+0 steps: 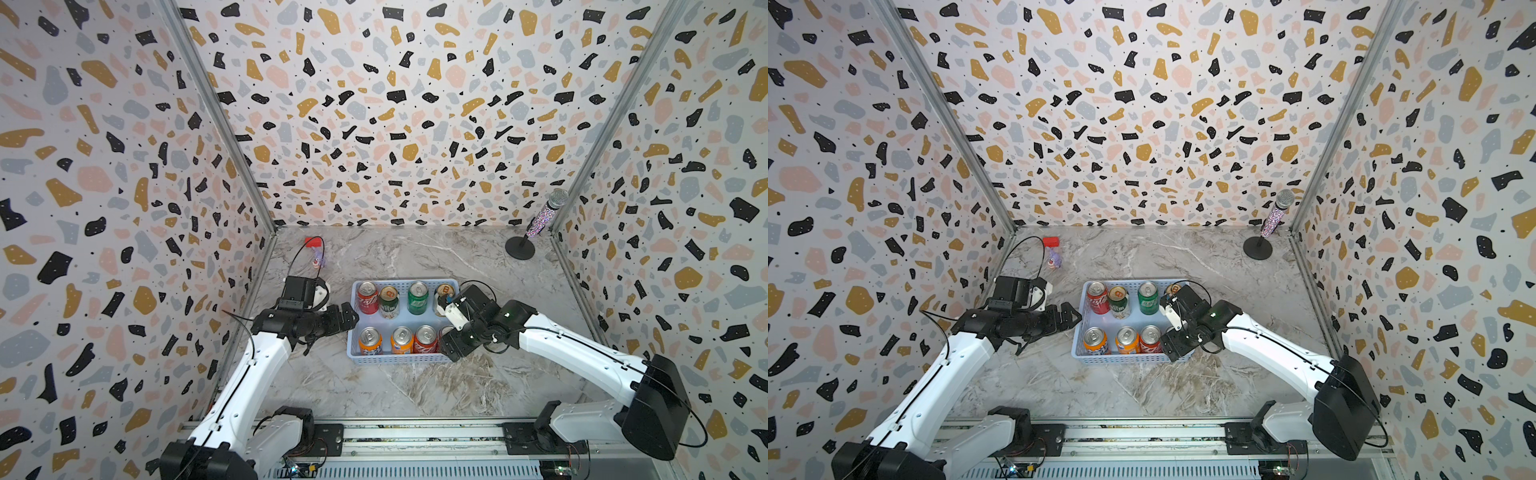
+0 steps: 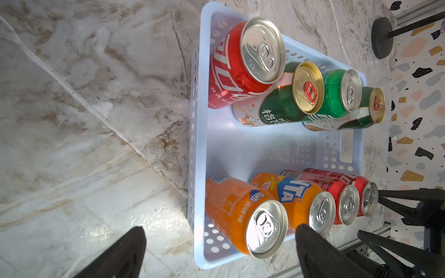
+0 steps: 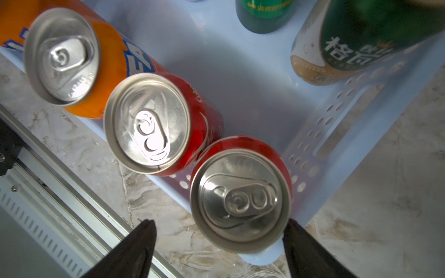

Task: Take out the drinks from the basket
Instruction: Pick up the drink from the basket.

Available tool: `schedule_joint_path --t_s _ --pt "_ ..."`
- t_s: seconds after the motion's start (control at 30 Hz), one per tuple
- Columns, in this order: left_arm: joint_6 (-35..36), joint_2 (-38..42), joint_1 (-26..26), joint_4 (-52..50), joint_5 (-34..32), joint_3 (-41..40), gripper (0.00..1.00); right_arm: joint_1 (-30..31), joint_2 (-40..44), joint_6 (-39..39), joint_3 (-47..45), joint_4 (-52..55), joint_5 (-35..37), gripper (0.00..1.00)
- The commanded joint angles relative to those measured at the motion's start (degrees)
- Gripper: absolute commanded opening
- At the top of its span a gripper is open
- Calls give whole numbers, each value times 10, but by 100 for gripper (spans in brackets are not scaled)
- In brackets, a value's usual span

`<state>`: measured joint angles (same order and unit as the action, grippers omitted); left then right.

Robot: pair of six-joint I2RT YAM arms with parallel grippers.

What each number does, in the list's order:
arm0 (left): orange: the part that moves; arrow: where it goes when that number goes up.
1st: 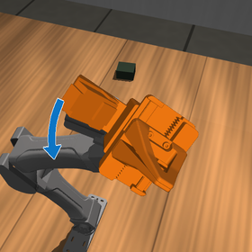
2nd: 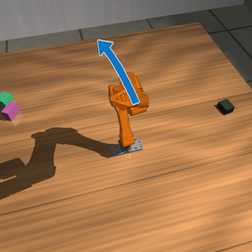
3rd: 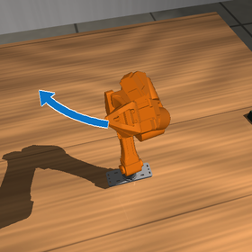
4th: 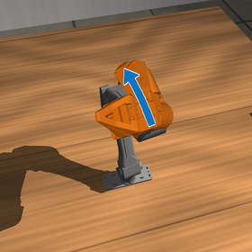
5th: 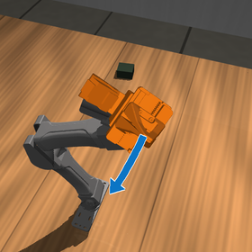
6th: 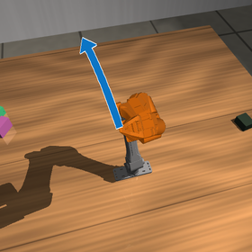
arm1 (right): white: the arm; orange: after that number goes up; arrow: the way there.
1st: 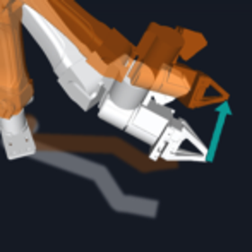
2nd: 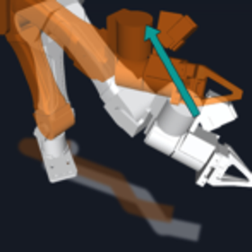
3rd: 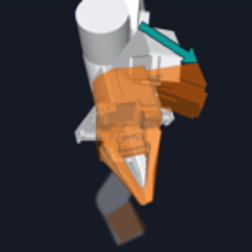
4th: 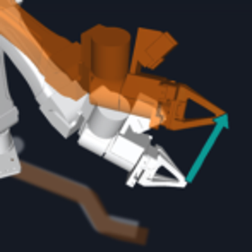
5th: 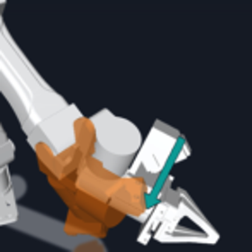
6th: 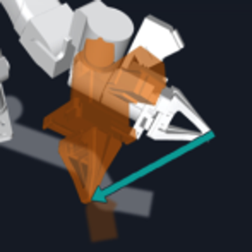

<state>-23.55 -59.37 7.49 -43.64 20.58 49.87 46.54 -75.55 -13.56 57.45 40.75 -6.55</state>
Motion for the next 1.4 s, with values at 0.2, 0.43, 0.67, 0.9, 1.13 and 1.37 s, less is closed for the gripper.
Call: schedule_joint_path --t_s 0.2,0.43,0.67,0.9,1.13,1.37 --pt "6 -5 2 10 10 -5 100 26 -9 9 32 8 9 87" --pt "6 -4 2 11 13 -5 100 44 -28 21 43 23 39 87" --pt "7 1 2 11 13 -5 100 50 -44 26 46 23 72 87" --pt "8 3 2 10 17 -5 100 50 -64 32 54 8 123 89" --pt "7 5 2 11 16 -6 100 50 -107 46 72 -2 148 91" --pt "7 4 1 11 16 -6 100 50 -140 50 68 -32 139 79"
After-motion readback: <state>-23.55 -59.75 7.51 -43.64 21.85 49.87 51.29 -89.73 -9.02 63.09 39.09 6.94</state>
